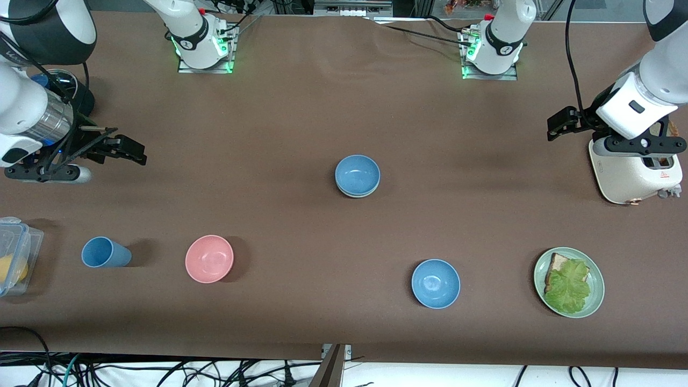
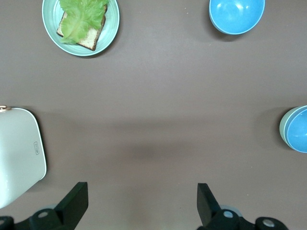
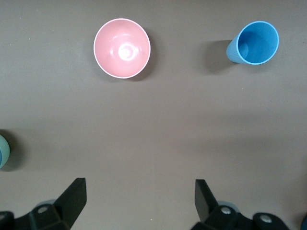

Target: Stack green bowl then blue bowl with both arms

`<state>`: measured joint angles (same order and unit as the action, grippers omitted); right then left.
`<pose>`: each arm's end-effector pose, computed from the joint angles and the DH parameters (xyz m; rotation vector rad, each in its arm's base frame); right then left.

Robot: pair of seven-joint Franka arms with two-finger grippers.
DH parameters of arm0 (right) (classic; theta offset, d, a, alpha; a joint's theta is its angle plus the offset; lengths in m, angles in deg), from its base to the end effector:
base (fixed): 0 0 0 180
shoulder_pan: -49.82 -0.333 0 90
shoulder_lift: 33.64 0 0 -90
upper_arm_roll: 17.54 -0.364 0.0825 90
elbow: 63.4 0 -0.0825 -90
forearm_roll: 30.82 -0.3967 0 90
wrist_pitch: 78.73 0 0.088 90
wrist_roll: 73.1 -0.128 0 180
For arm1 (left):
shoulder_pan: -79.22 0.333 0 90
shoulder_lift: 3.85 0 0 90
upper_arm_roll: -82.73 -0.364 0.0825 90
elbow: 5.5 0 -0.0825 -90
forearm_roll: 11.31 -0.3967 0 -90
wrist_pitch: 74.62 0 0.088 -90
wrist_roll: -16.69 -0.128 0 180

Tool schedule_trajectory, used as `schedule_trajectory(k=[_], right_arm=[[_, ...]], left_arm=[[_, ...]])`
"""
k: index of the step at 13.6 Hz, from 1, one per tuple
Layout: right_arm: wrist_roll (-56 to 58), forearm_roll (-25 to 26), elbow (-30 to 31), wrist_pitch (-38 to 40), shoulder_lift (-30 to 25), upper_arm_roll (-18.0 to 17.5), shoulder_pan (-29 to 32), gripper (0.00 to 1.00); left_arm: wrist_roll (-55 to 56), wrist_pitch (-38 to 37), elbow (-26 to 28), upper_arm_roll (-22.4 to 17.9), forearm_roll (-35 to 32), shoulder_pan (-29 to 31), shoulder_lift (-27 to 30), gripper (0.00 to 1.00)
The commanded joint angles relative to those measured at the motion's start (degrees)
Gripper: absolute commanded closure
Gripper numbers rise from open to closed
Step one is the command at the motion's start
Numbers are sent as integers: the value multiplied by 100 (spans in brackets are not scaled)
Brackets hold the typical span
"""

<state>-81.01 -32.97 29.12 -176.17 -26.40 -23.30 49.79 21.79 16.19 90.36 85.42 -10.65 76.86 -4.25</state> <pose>0.6120 0.0630 0.5668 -3.0954 0.0668 0.0705 0.5615 -0.0510 0.5994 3.1346 0.0025 -0.1502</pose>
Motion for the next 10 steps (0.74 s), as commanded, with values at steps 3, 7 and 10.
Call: schedule_trajectory(k=[3,7,10], right_arm=[[105,57,-58,15,5,-48,73,0],[105,57,-50,23,5,-48,73,0],[105,57,-58,23,5,-48,65,0]], left_arm=[[-123,-150,-13,-41,83,-28,-56,0],[-114,-275,-181,-32,74,-63,-171,0],[-149,-275,-181,-84,83,-28,-180,0]])
